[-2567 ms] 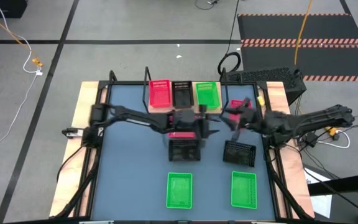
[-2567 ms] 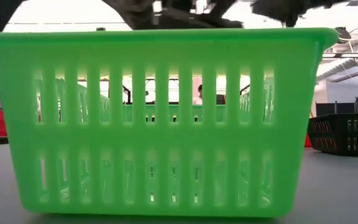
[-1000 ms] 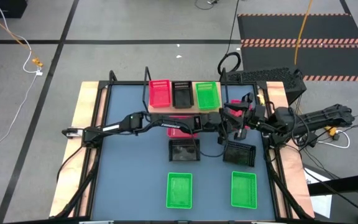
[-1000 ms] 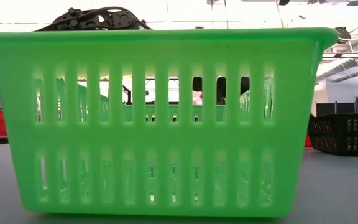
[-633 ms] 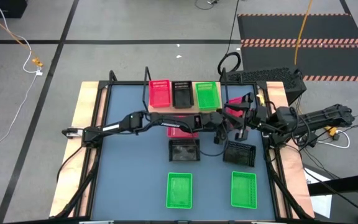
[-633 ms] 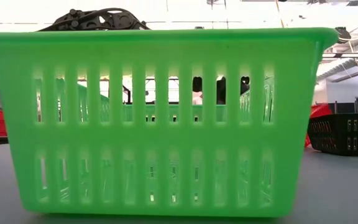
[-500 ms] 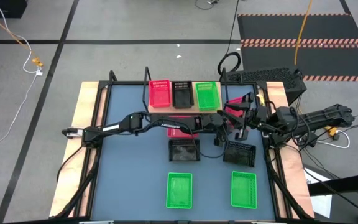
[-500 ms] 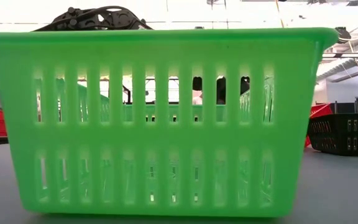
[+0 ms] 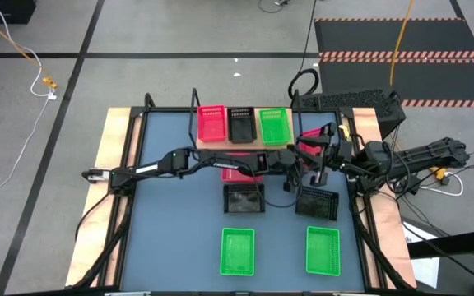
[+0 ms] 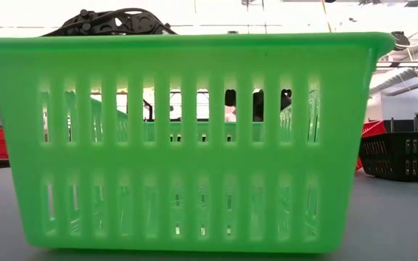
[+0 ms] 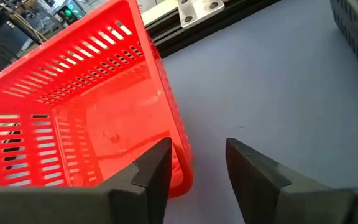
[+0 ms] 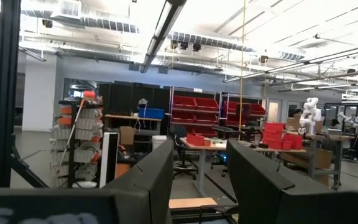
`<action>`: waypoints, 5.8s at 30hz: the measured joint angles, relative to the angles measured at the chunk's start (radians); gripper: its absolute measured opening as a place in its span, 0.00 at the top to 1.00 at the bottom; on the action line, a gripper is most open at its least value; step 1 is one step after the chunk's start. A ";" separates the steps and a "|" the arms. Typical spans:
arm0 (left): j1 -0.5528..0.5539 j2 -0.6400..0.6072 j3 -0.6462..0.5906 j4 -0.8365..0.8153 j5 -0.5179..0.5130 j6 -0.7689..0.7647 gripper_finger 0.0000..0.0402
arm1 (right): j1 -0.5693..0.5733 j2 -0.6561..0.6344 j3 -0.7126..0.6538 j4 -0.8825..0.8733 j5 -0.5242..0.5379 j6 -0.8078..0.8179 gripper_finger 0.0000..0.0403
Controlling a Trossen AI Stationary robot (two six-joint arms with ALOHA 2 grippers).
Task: Stack baskets on shelf by color
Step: Stack the right red basket on the red basket on the shelf, then stack the left black basket on the black basket on the shelf
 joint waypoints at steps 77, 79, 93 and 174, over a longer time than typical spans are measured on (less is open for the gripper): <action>-0.120 -0.776 -0.139 -1.451 -0.605 -0.409 0.97 | 0.151 -0.222 0.000 -0.251 0.005 -0.072 0.65; -0.090 -0.839 -0.249 -1.395 -0.605 -0.399 0.98 | 0.151 -0.222 0.000 -0.253 0.004 -0.071 0.65; 0.241 -1.189 -0.958 -0.885 -0.401 -0.094 0.97 | 0.151 -0.222 0.000 -0.231 0.006 -0.078 0.65; 0.090 -1.358 -1.063 -0.832 -0.496 0.155 0.56 | 0.150 -0.173 0.000 -0.203 0.031 -0.115 0.65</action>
